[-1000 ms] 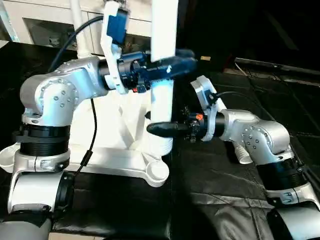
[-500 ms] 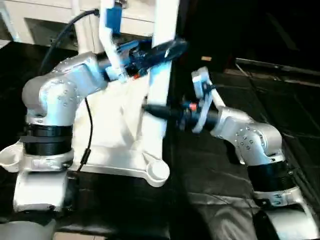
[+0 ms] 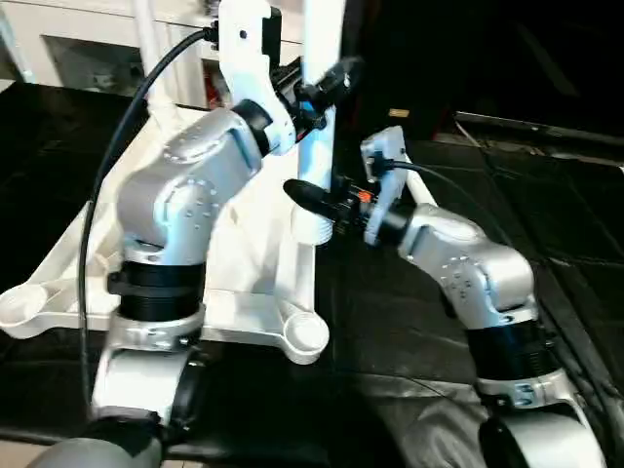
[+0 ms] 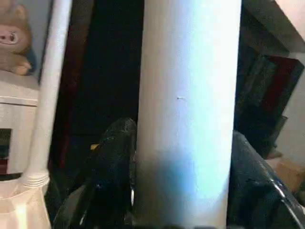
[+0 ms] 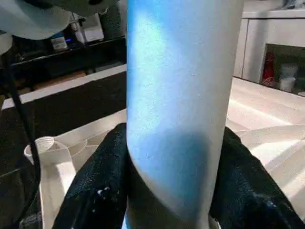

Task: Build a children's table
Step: Pick table leg

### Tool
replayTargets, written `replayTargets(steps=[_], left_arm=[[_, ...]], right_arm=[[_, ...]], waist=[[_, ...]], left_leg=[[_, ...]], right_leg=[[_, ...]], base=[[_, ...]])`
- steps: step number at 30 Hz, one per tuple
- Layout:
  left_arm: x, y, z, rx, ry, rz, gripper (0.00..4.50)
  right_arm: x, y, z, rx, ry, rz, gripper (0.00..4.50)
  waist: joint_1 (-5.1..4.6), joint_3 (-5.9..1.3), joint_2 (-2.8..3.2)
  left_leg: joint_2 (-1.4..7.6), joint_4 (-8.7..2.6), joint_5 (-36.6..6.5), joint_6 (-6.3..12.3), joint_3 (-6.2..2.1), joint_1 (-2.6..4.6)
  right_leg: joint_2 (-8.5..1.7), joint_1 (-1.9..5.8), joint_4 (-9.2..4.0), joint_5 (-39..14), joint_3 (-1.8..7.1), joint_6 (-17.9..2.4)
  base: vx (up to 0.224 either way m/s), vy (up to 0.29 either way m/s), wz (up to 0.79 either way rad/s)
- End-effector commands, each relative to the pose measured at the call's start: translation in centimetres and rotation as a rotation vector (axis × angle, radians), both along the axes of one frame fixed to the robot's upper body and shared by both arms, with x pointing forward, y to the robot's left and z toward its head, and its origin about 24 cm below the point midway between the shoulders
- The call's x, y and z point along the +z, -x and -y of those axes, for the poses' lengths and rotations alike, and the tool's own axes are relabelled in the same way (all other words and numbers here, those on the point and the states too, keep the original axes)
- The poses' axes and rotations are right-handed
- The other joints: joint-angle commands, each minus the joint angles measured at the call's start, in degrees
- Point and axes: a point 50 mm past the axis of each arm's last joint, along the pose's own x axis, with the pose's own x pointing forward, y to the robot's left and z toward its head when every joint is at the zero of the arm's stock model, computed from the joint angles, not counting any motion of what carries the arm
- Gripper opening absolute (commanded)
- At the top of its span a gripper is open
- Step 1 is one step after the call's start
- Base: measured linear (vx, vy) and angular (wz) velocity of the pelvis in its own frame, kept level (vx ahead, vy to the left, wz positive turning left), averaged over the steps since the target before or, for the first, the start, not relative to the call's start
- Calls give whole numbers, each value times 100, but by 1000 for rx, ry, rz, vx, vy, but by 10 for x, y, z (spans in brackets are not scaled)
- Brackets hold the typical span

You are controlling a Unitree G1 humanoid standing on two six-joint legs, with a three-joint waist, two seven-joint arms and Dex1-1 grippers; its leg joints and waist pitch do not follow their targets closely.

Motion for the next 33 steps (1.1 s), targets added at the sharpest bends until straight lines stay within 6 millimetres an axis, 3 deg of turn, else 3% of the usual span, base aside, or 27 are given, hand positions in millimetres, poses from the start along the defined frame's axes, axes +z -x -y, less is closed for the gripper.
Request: replayTargets(steps=[1, 9, 10, 11, 18, 26, 33], left_arm=[[2, -1, 4, 21, 17, -3, 212], [2, -1, 3, 1, 52, -17, 183], [2, -1, 3, -2, 53, -18, 183], [2, -2, 1, -13, 41, -12, 183], [8, -4, -12, -96, -59, 21, 182], [12, 0, -6, -186, -85, 32, 182], [16, 7, 3, -285, -91, 39, 182]], right_arm=[[15, 6, -7, 21, -14, 85, 193], [17, 3, -6, -4, -30, 79, 193], [17, 3, -5, -4, -36, 75, 249], [18, 2, -4, 14, -54, 60, 263], [25, -4, 18, 113, -56, -15, 318], [23, -5, 26, 208, 14, -62, 338], [18, -8, 22, 253, 41, -94, 338]], waist=[[-36, -414, 66], [-39, -414, 53], [-39, -412, 53], [-33, -413, 57], [-25, -406, 57], [-7, -423, 27], [-1, -417, 19]], left_leg=[[267, -368, -639, -342, -103, 158], [259, -368, -666, -350, -105, 162], [258, -368, -664, -345, -104, 159], [257, -367, -657, -343, -103, 159], [252, -376, -714, -326, -103, 177], [249, -347, -474, -269, -87, 144], [260, -349, -513, -263, -85, 150]], right_leg=[[-670, 227, -443, -43, 357, -562], [-665, 224, -448, -71, 358, -492], [-664, 226, -449, -65, 360, -491], [-666, 226, -448, -57, 359, -489], [-647, 219, -466, -268, 357, -363], [-669, 247, -425, 83, 348, -652], [-678, 242, -434, -95, 342, -725]], base=[[0, 0, 0], [0, 0, 0], [0, 0, 0], [0, 0, 0], [0, 0, 0], [0, 0, 0], [0, 0, 0]])
